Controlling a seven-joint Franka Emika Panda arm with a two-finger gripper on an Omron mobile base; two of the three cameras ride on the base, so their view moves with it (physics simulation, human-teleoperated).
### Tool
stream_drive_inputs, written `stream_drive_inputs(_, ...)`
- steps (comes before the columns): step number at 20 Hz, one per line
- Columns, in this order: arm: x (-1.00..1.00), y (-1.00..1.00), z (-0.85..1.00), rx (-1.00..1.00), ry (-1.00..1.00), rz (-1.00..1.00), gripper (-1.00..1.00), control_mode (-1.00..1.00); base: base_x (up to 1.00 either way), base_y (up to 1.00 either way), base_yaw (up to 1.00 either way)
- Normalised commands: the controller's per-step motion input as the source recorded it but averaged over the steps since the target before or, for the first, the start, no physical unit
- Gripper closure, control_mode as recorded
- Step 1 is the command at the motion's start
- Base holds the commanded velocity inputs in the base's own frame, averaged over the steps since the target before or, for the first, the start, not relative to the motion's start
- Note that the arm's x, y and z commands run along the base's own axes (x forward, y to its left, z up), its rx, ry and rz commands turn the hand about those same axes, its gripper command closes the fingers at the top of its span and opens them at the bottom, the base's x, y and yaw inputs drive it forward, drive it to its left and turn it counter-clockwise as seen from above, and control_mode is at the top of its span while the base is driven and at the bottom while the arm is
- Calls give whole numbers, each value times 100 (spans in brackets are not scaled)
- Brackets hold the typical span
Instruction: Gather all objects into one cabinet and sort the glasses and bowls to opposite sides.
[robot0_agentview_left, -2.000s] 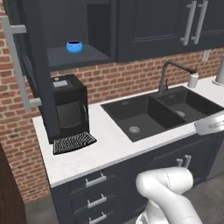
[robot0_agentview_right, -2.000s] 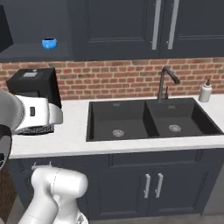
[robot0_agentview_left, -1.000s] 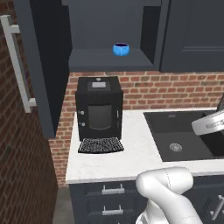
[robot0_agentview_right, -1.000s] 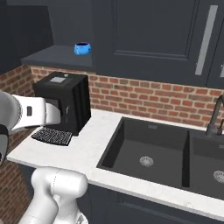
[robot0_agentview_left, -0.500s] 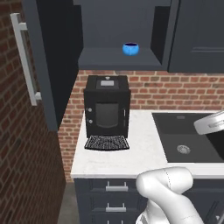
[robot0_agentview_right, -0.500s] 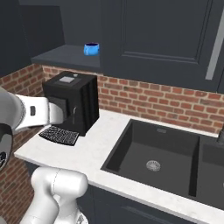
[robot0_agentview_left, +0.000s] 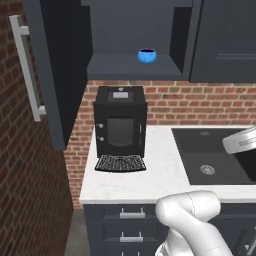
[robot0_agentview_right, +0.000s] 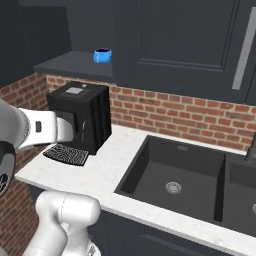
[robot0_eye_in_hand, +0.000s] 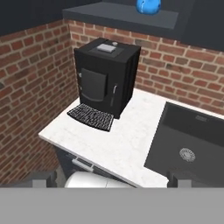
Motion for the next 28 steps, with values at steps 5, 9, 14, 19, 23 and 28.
stream_drive_inputs(5, 0, -1, 0, 0, 0, -2, -100, -100, 0, -9, -5)
stream_drive_inputs(9, 0, 0, 0, 0, 0, 0, -100, -100, 0, 0, 0)
stream_drive_inputs(14, 0, 0, 0, 2, 0, 0, -100, -100, 0, 0, 0)
stream_drive_inputs(19, 0, 24, 69, 14, -14, 1, -100, -100, 0, 0, 0)
stream_drive_inputs(23, 0, 85, 100, 9, -24, 0, -100, -100, 0, 0, 0)
stream_drive_inputs(28, 33, 97, 76, 1, -16, -5, -100, -100, 0, 0, 0)
